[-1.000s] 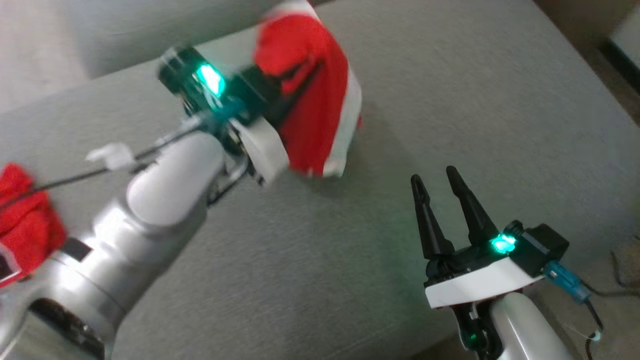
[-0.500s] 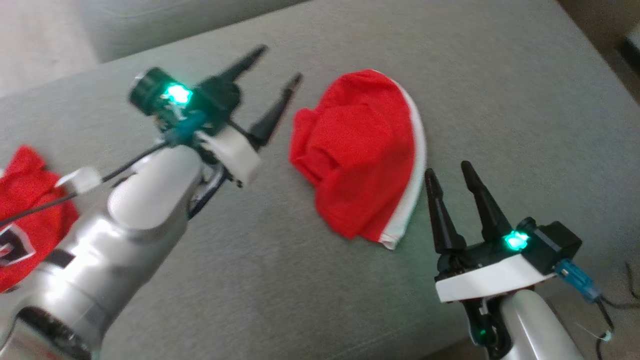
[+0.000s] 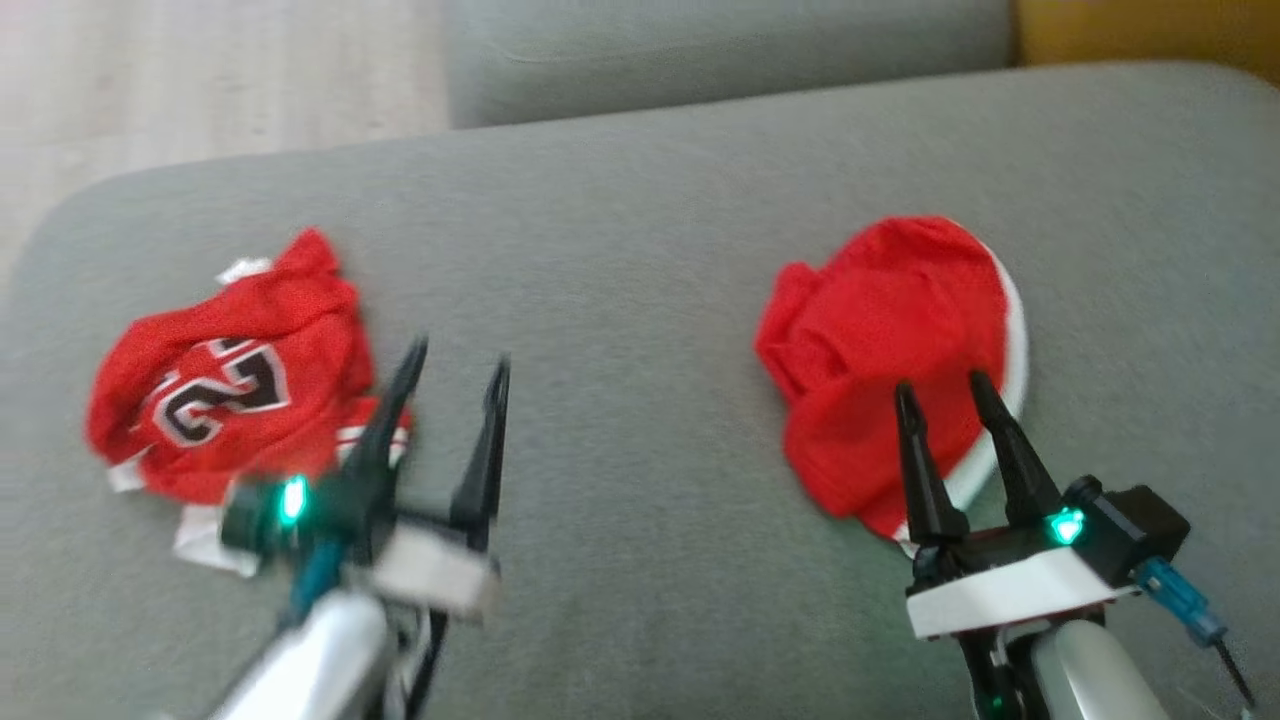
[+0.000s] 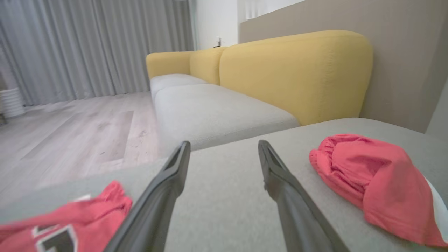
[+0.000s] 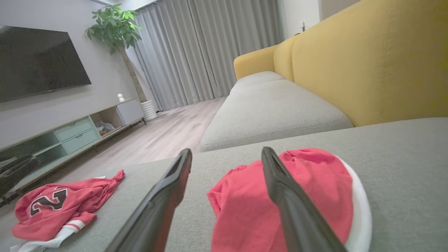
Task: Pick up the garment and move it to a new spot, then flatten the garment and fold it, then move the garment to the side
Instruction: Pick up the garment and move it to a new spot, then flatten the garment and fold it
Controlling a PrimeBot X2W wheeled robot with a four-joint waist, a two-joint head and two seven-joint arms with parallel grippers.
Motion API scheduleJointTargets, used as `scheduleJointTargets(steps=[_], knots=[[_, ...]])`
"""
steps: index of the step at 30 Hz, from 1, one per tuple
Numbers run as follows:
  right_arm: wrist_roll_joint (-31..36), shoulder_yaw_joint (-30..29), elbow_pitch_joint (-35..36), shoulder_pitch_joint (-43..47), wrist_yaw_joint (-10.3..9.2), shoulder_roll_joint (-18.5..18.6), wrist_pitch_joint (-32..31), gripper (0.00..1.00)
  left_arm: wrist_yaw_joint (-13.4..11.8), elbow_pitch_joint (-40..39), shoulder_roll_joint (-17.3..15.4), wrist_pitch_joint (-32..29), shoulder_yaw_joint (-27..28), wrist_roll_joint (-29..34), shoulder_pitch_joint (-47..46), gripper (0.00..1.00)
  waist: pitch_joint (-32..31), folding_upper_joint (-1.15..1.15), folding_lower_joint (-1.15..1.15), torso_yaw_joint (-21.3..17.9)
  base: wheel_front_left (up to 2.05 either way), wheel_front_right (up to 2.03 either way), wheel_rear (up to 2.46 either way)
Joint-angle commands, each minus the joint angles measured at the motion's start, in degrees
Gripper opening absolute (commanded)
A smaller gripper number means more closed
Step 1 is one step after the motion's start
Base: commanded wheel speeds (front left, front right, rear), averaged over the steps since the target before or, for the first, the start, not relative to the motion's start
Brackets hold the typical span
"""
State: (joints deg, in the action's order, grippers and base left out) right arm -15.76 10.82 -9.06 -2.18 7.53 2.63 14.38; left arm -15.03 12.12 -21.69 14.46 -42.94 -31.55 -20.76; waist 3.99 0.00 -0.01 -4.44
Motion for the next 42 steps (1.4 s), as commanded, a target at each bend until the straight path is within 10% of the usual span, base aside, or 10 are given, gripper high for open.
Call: scheduleJointTargets(steps=[1, 20, 34, 42], knots=[[0.57, 0.96, 1.51, -0.23, -0.04, 0.25, 0.62, 1.00, -1.44, -4.18, -0.10, 0.52, 4.36, 1.76, 2.32, 1.00, -1.83, 0.00, 0.01, 2.94, 0.00, 0.00, 0.00], [3.40, -1.57, 1.05, -3.44, -0.04, 0.25, 0.62, 1.00, 6.50, -5.30, 9.61, 0.53, 16.96, 12.29, 11.58, 1.00, 0.89, 0.00, 0.01, 3.36, 0.00, 0.00, 0.00], [19.50, -34.09, -30.53, -34.27, -0.04, 0.25, -15.31, 1.00, 12.60, -1.59, 14.39, 0.53, 20.52, 17.39, 8.10, 1.00, 8.10, 0.00, 0.01, 6.56, 0.00, 0.00, 0.00], [28.04, -42.79, -42.73, -40.87, -0.04, 0.25, -20.82, 1.00, 14.45, -0.75, 16.02, 0.53, 21.73, 19.04, 7.03, 1.00, 10.62, 0.00, 0.01, 8.21, 0.00, 0.00, 0.00]])
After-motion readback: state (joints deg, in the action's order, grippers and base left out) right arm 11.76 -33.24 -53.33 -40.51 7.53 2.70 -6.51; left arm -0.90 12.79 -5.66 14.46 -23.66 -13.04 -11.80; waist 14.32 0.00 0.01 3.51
